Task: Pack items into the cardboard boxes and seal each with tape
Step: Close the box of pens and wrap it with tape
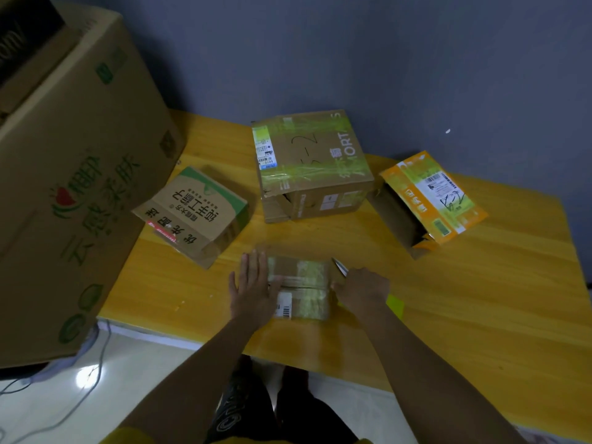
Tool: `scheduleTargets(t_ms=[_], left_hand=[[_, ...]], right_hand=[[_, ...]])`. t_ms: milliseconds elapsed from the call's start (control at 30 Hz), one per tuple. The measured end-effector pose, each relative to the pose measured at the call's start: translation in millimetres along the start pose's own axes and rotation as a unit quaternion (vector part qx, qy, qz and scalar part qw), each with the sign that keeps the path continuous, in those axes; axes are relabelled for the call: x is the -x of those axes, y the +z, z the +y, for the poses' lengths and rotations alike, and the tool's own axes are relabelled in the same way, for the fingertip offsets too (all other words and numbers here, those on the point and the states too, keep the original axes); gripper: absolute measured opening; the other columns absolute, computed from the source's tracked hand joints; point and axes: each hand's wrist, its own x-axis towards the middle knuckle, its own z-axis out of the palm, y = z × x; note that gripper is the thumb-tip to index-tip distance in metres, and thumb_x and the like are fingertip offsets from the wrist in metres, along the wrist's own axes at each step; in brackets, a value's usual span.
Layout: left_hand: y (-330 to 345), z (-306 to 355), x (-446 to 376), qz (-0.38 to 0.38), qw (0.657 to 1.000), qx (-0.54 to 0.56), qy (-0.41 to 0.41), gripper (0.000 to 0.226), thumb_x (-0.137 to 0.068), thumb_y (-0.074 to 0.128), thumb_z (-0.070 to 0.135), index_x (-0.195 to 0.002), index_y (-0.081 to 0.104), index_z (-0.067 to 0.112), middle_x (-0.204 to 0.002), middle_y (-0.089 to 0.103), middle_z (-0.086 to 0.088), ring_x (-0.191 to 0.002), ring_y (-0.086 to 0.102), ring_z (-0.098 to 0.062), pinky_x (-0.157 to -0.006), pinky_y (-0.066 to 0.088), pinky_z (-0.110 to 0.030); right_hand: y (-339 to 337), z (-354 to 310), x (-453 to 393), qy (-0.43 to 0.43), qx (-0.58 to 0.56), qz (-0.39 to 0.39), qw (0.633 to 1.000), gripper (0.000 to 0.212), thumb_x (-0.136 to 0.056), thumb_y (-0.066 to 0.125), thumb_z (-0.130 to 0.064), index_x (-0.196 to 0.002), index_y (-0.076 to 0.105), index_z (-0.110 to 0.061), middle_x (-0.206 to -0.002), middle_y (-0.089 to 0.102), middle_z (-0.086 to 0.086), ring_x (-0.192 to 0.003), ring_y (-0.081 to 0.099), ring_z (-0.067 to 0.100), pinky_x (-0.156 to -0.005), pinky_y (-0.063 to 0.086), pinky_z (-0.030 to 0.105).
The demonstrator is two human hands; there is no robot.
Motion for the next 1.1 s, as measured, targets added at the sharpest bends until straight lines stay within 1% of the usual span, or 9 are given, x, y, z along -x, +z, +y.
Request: scheduleTargets(t_ms=[100, 167, 233, 400, 633, 800, 967, 1033, 1100], left_hand=[[13, 4, -5, 0.025, 0.998, -0.049, -0.024, 0.084, -0.093, -0.002, 0.065, -0.15, 0.024, 0.009, -0.156, 0.026, -0.015, -0.144, 0.023, -0.029, -0.113, 0.014, -0.047], [13, 6, -8, 0.035, 0.996, -0.081, -0.031, 0.078, -0.097, 0.005, 0.06, -0.146, 0.033, 0.006, -0.148, 0.038, -0.02, -0.137, 0.038, -0.036, -0.113, 0.011, -0.048], [13, 8, -9, 0.05, 0.993, -0.101, -0.032, 0.073, -0.097, 0.012, 0.055, -0.144, 0.035, 0.004, -0.148, 0.038, -0.022, -0.136, 0.037, -0.038, -0.114, 0.005, -0.048], [29, 31, -15, 0.081, 0.982, -0.147, 0.091, 0.062, -0.089, 0.028, 0.036, -0.144, 0.041, 0.01, -0.152, 0.033, -0.016, -0.14, 0.03, -0.04, -0.109, 0.017, -0.059], [41, 42, -16, 0.069, 0.985, -0.147, 0.057, 0.064, -0.097, 0.013, 0.051, -0.147, 0.03, 0.016, -0.154, 0.02, -0.008, -0.143, 0.022, -0.04, -0.109, 0.003, -0.063], [34, 40, -21, 0.027, 0.982, -0.174, 0.069, 0.077, -0.095, 0.001, 0.062, -0.147, 0.035, 0.017, -0.153, 0.033, -0.011, -0.141, 0.027, -0.041, -0.107, 0.009, -0.065], [17, 64, -18, -0.049, 0.978, -0.14, 0.145, 0.085, -0.083, -0.008, 0.074, -0.154, -0.003, 0.026, -0.161, -0.009, -0.007, -0.145, -0.018, -0.037, -0.107, -0.008, -0.069], [11, 75, -22, -0.155, 0.96, -0.163, 0.168, 0.096, -0.08, 0.025, 0.083, -0.149, -0.02, 0.033, -0.154, -0.031, -0.001, -0.139, -0.032, -0.035, -0.101, -0.018, -0.071], [8, 77, -29, -0.191, 0.941, -0.222, 0.172, 0.127, -0.064, 0.054, 0.085, -0.144, -0.031, 0.033, -0.15, -0.037, -0.001, -0.137, -0.035, -0.038, -0.096, -0.02, -0.074]], right_hand=[[1, 0, -3, 0.001, -0.002, 0.006, 1.0, 0.048, -0.099, 0.04, -0.052, -0.127, 0.055, -0.016, -0.129, 0.057, 0.003, -0.117, 0.057, 0.024, -0.089, 0.044, 0.034], [1, 0, -4, 0.003, -0.003, 0.006, 1.0, 0.046, -0.099, 0.041, -0.051, -0.126, 0.055, -0.018, -0.128, 0.057, 0.002, -0.118, 0.057, 0.024, -0.089, 0.044, 0.033], [0, 0, -3, 0.002, 0.001, 0.002, 1.0, 0.045, -0.098, 0.042, -0.051, -0.125, 0.056, -0.018, -0.126, 0.058, 0.002, -0.116, 0.058, 0.024, -0.087, 0.045, 0.033], [3, -3, -5, -0.001, 0.011, -0.002, 1.0, 0.043, -0.1, 0.04, -0.048, -0.124, 0.057, -0.017, -0.124, 0.059, 0.002, -0.114, 0.059, 0.024, -0.088, 0.045, 0.035], [-1, 1, -7, 0.002, -0.009, 0.003, 1.0, 0.038, -0.099, 0.043, -0.042, -0.124, 0.056, -0.016, -0.127, 0.058, 0.003, -0.116, 0.058, 0.025, -0.087, 0.046, 0.033], [-2, 2, -3, -0.005, 0.003, -0.001, 1.0, 0.042, -0.1, 0.04, -0.046, -0.126, 0.055, -0.015, -0.128, 0.057, 0.004, -0.115, 0.058, 0.024, -0.085, 0.045, 0.033], [-1, 3, 0, -0.007, -0.002, -0.003, 1.0, 0.041, -0.098, 0.044, -0.046, -0.123, 0.057, -0.016, -0.125, 0.059, 0.002, -0.114, 0.059, 0.023, -0.084, 0.045, 0.032], [-3, 4, -1, -0.008, -0.013, -0.001, 1.0, 0.039, -0.098, 0.045, -0.044, -0.124, 0.057, -0.017, -0.127, 0.059, 0.002, -0.117, 0.058, 0.023, -0.088, 0.046, 0.032], [-6, 5, -2, -0.011, -0.022, -0.003, 1.0, 0.041, -0.098, 0.046, -0.045, -0.126, 0.056, -0.017, -0.129, 0.057, 0.003, -0.119, 0.056, 0.024, -0.092, 0.046, 0.033]])
